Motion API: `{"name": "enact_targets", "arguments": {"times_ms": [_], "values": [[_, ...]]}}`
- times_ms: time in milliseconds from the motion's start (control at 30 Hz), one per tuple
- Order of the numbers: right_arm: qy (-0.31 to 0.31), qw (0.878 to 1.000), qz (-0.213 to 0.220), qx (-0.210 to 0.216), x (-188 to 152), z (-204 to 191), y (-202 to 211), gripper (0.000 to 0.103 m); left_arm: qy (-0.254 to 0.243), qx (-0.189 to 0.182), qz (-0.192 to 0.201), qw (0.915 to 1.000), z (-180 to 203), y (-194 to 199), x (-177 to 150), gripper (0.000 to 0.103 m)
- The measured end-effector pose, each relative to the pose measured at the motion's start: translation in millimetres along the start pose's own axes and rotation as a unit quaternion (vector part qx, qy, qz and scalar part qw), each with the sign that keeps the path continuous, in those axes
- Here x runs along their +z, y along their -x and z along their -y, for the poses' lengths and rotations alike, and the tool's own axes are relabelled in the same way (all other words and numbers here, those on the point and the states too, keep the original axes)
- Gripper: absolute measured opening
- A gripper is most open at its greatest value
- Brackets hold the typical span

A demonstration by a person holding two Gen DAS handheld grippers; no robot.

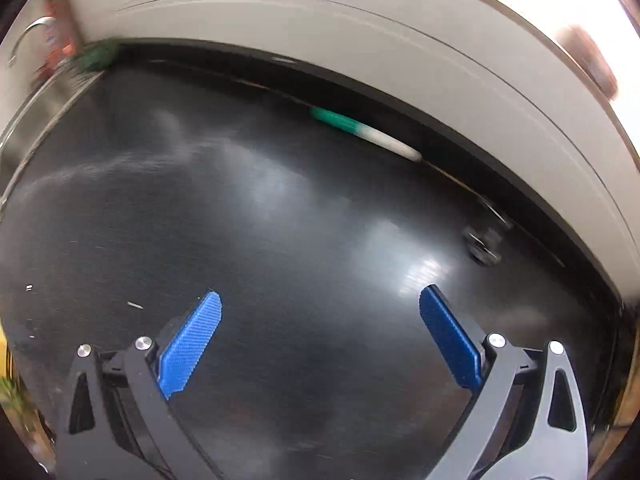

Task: Collect trash
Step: 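Bring both open tools back over the countertop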

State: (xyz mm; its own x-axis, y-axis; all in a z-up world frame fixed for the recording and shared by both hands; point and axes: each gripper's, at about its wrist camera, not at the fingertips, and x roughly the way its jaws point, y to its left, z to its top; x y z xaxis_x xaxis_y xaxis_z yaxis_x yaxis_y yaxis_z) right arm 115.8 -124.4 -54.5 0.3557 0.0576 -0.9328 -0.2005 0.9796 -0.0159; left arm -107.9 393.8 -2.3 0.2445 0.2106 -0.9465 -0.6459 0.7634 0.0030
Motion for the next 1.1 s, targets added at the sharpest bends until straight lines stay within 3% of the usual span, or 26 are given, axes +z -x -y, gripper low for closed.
{"name": "enact_targets", "arguments": {"times_ms": [67,167,300,433,533,733,900,1100], "values": [[-0.07,0.997,-0.025,-0.035,-23,86,-4,0.096,-0.045,-0.018,-0.001,0.9988,49,-4,12,0.096],[-0.163,0.983,-0.051,-0.065,-67,181,-1,0.096,-0.113,-0.052,-0.01,0.9922,132,-10,24,0.096],[-0.235,0.967,-0.066,-0.072,-120,248,5,0.096,-0.191,-0.091,-0.026,0.9771,235,-15,29,0.096],[-0.277,0.956,-0.072,-0.058,-154,268,2,0.096,-0.25,-0.113,-0.039,0.9608,321,-16,18,0.096],[-0.296,0.952,-0.07,-0.043,-169,277,1,0.096,-0.27,-0.114,-0.029,0.9557,377,-16,14,0.096],[-0.327,0.944,-0.046,-0.009,-183,287,10,0.096,-0.241,-0.11,-0.019,0.964,467,-31,3,0.096],[-0.311,0.95,-0.035,0.011,-157,283,3,0.096,-0.239,-0.115,-0.03,0.9636,528,-49,-7,0.096],[-0.28,0.959,-0.021,0.029,-119,272,-3,0.096,-0.199,-0.103,-0.022,0.9744,581,-71,-7,0.096]]}}
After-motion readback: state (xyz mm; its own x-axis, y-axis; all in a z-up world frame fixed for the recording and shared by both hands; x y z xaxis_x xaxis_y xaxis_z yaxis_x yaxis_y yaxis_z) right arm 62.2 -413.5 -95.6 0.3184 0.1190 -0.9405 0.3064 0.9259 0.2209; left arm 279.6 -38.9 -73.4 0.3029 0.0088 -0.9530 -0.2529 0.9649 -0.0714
